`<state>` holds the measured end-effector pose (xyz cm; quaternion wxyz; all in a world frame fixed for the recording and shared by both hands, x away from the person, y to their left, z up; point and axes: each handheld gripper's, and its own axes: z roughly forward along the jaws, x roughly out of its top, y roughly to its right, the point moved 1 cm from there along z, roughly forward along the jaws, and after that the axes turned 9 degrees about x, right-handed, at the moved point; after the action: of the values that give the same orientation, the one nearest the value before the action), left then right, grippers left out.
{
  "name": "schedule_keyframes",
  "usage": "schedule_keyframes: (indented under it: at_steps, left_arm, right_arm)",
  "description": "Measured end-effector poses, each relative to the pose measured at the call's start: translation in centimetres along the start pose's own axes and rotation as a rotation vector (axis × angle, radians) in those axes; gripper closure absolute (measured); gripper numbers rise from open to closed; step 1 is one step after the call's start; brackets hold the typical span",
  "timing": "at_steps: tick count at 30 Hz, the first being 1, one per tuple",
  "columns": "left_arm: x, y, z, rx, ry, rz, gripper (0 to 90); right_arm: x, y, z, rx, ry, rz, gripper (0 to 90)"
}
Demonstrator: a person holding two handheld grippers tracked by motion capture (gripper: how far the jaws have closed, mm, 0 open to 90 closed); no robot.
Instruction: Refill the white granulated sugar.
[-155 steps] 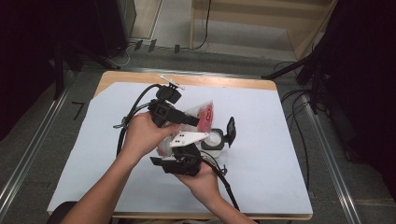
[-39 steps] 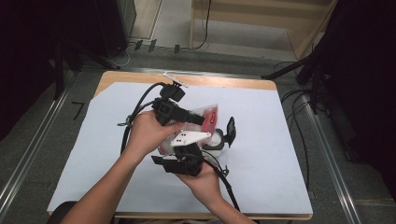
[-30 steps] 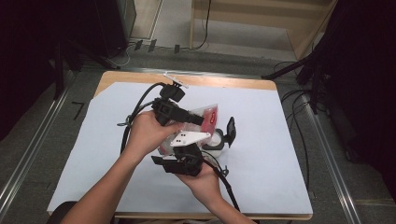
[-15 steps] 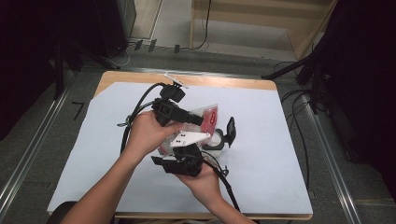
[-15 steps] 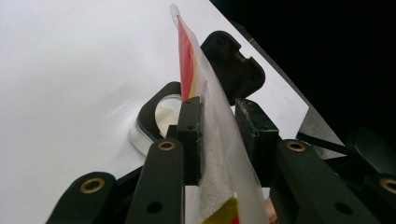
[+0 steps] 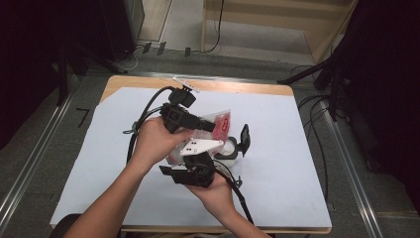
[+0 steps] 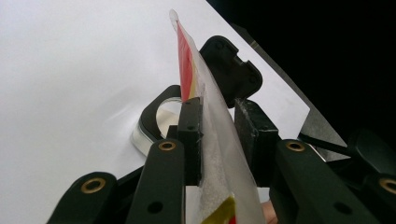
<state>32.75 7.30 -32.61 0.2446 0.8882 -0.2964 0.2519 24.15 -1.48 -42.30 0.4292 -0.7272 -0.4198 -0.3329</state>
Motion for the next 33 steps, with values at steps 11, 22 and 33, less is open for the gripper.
schedule_keyframes:
  at_steps: [11,22,33]
  left_arm:
    - [0.16,-0.03,0.71,-0.006,0.013,0.002,75.0]
    - [0.60,-0.43,0.90,-0.014,0.006,-0.001,74.3]
    - [0.61,-0.33,0.75,-0.003,0.022,0.016,74.3]
  right_arm:
    - [-0.25,0.41,-0.01,-0.001,-0.003,0.020,63.7]
    - [-0.07,0.63,-0.21,-0.004,0.002,0.028,63.7]
    - [0.03,0.66,-0.18,0.000,-0.003,0.030,63.4]
